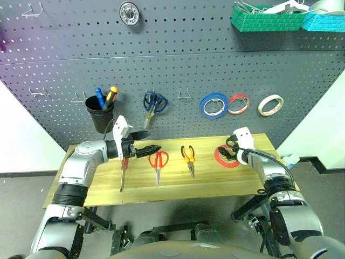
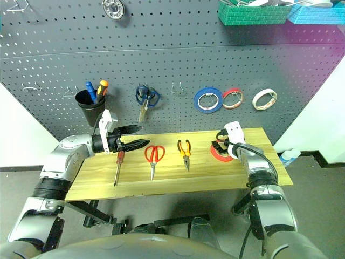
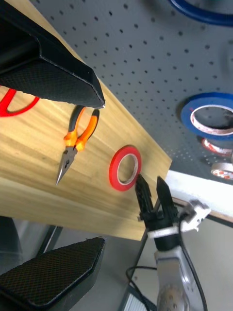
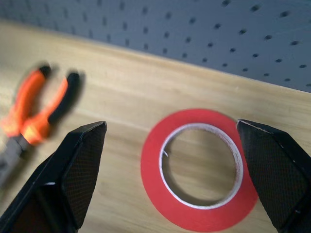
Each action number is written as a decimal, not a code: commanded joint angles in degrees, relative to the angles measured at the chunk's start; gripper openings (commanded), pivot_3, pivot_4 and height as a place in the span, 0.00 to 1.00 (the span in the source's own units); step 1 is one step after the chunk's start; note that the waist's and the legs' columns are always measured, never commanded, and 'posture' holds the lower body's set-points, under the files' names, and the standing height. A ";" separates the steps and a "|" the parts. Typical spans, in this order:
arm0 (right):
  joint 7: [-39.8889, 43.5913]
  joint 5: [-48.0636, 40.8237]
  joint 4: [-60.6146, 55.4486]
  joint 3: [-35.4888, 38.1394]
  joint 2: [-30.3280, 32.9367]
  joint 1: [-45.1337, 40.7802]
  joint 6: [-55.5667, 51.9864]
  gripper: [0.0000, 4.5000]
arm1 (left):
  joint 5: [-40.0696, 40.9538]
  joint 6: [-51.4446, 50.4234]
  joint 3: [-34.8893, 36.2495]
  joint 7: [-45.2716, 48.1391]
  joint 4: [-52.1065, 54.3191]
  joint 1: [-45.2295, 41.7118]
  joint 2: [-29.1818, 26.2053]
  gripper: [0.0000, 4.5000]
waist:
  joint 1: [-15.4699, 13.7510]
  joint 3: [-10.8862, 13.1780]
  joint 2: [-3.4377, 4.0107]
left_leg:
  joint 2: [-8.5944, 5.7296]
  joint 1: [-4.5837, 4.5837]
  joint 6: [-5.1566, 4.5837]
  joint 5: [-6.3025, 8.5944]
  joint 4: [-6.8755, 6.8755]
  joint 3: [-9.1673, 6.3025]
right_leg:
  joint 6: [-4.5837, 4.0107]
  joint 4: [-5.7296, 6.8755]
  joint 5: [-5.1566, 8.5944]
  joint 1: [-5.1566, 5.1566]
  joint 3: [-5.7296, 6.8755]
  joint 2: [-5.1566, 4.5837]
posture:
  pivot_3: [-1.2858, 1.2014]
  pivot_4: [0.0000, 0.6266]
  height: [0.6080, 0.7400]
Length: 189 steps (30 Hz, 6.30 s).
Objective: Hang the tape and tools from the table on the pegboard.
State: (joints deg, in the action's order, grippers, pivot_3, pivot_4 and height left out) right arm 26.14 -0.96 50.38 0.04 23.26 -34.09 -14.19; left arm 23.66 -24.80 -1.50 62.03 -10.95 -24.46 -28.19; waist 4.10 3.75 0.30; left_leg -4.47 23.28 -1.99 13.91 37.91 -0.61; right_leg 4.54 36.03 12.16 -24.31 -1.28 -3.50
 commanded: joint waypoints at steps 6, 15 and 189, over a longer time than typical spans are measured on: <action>2.97 3.95 2.90 -3.13 1.15 -4.40 4.42 1.00 | 0.71 -3.28 -0.04 -0.70 6.07 -0.59 -1.23 0.99 | -0.08 1.47 -0.04 | 0.00 0.02 -0.15 -0.08 0.00 0.00 | 0.00 -0.01 0.01 -0.03 0.00 0.00 | 0.49 0.18 1.00; 6.28 1.83 5.65 -1.46 -0.17 -5.87 1.95 1.00 | 1.60 -5.87 0.54 -1.23 8.89 -0.06 -2.01 0.99 | -0.14 3.57 -0.19 | 0.01 0.04 -0.15 -0.09 -0.03 0.00 | 0.00 0.00 0.01 -0.07 0.00 -0.02 | 0.50 0.23 1.00; 22.63 -24.03 -4.32 19.33 2.41 -3.29 11.68 0.99 | 9.89 -6.58 2.04 -1.13 19.28 2.40 -5.43 1.00 | -0.92 7.66 -0.44 | 0.06 0.19 -0.11 -0.13 -0.73 0.22 | 0.26 -0.46 -0.17 -0.41 0.00 -0.04 | 0.50 0.21 1.00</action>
State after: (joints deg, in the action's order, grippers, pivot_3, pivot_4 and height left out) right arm 47.99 -24.45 49.15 19.26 25.77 -38.30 -2.35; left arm 33.06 -32.17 -0.80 60.83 7.18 -21.66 -33.19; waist 3.18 11.41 -0.14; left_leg -4.41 23.47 -2.10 13.77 37.18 -0.39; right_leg 4.81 35.57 11.99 -24.72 -1.28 -3.53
